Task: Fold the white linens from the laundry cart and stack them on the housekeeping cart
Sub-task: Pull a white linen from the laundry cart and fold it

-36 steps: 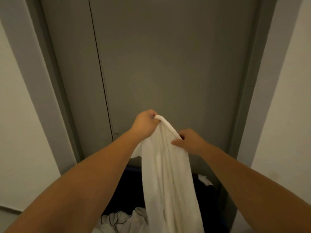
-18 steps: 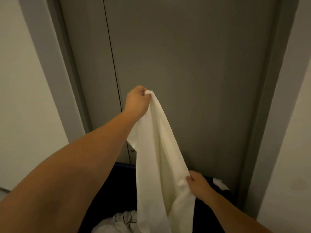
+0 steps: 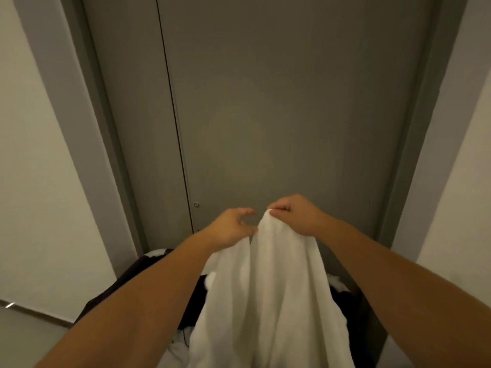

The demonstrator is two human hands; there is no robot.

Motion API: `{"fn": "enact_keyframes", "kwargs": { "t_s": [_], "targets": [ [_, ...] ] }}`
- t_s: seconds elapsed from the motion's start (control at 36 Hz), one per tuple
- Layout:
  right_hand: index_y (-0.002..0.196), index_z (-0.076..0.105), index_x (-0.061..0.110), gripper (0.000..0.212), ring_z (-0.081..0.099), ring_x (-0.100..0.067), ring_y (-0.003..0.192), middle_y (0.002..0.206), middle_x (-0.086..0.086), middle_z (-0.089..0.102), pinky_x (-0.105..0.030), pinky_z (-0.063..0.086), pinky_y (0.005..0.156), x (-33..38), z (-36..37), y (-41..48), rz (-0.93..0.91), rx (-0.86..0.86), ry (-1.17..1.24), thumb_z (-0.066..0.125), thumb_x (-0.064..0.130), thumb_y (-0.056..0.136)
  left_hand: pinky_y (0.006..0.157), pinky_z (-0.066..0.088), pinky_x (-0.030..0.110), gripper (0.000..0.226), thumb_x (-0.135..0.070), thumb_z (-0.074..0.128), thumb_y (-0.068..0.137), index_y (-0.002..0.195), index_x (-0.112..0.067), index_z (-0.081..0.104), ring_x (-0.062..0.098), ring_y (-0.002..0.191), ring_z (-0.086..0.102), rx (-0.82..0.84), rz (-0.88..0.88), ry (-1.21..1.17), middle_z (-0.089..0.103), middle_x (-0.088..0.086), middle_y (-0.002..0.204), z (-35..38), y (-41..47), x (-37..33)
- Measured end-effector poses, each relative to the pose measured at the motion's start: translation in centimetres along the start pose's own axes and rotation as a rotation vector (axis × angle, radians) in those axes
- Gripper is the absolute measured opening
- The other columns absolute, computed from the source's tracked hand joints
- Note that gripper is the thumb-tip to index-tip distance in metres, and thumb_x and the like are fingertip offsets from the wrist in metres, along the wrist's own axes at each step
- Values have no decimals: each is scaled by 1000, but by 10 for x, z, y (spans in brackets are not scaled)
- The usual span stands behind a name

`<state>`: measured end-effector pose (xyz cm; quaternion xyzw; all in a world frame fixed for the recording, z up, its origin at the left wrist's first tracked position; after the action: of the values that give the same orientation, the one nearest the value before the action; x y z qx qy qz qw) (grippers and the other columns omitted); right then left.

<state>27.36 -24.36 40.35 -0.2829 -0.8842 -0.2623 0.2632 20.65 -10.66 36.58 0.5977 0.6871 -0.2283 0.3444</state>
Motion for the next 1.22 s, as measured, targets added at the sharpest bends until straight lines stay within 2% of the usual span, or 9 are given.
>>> {"fn": "enact_keyframes", "kwargs": {
  "t_s": [0.14, 0.22, 0.33, 0.53, 0.72, 0.86, 1.0, 1.11, 1.22],
  "targets": [
    [97, 74, 5, 19, 64, -13, 84, 96, -6, 72, -15, 43, 72, 10, -3, 1, -24, 28, -23, 56, 10, 93, 79, 56, 38, 19, -28, 67, 87, 99, -13, 67, 20, 83, 69, 122, -24, -132, 71, 4, 93, 27, 1, -1],
    [93, 73, 7, 14, 57, -1, 67, 82, 3, 67, -8, 39, 63, 4, -8, -4, -1, 26, -22, 61, 14, 92, 65, 46, 31, 20, -32, 62, 90, 87, -13, 59, 16, 70, 57, 26, -24, -20, 60, 3, 82, 23, 8, -5],
    [89, 67, 9, 19, 52, -3, 64, 74, 7, 58, -14, 37, 54, -32, -13, -23, 173, 120, -94, 74, 25, 82, 55, 37, 23, 13, -27, 58, 94, 88, -15, 58, 13, 69, 52, -127, 47, 49, 56, -2, 78, 6, 16, -21],
    [108, 63, 18, 42, 58, -1, 77, 93, 8, 62, -15, 45, 57, -107, 25, -85, 500, 285, 9, 81, 29, 72, 60, 43, 25, 7, -23, 53, 96, 97, -17, 58, 12, 73, 54, -261, 86, 34, 58, -2, 82, -25, 25, -52],
    [106, 72, 18, 57, 67, -15, 91, 102, 0, 71, -35, 56, 86, -170, 38, -141, 674, 372, -21, 86, 38, 54, 69, 47, 34, 9, -20, 54, 94, 96, -13, 59, 22, 77, 56, -384, 65, 54, 59, 5, 84, -61, 20, -48],
    [112, 69, 13, 50, 65, -16, 92, 106, -3, 69, -30, 54, 84, -183, 33, -150, 710, 294, -4, 82, 34, 69, 61, 43, 29, 8, -19, 52, 94, 97, -14, 57, 22, 78, 56, -443, 0, 74, 59, 5, 85, -69, 21, -30],
    [94, 71, 17, 22, 67, -10, 82, 95, -1, 71, -25, 53, 70, -162, 26, -132, 666, 202, 121, 66, 38, 88, 76, 44, 33, 23, -19, 49, 96, 112, -5, 58, 29, 90, 54, -443, -109, 178, 57, 11, 99, -69, 22, -4],
    [107, 67, 14, 31, 65, -16, 89, 103, -2, 68, -32, 54, 78, -152, 24, -119, 685, 161, 231, 56, 40, 94, 77, 45, 34, 22, -19, 55, 94, 107, -2, 62, 32, 93, 57, -396, -194, 201, 62, 16, 104, -66, 20, 24],
    [110, 61, 13, 26, 61, -14, 83, 96, -2, 64, -25, 46, 61, -132, 19, -103, 696, 29, 337, 48, 32, 100, 78, 46, 33, 17, -18, 66, 89, 93, -2, 63, 28, 91, 58, -317, -262, 74, 62, 10, 91, -51, 14, 47]
  ]
}}
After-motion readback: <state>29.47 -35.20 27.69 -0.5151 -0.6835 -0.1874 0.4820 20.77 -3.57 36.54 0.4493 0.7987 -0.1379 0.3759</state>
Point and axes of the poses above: each hand's wrist, its own y-axis towards the middle knuckle, its own z-axis out of the palm, x = y × z, the point moved 7 cm from there along y, towards the middle knuckle
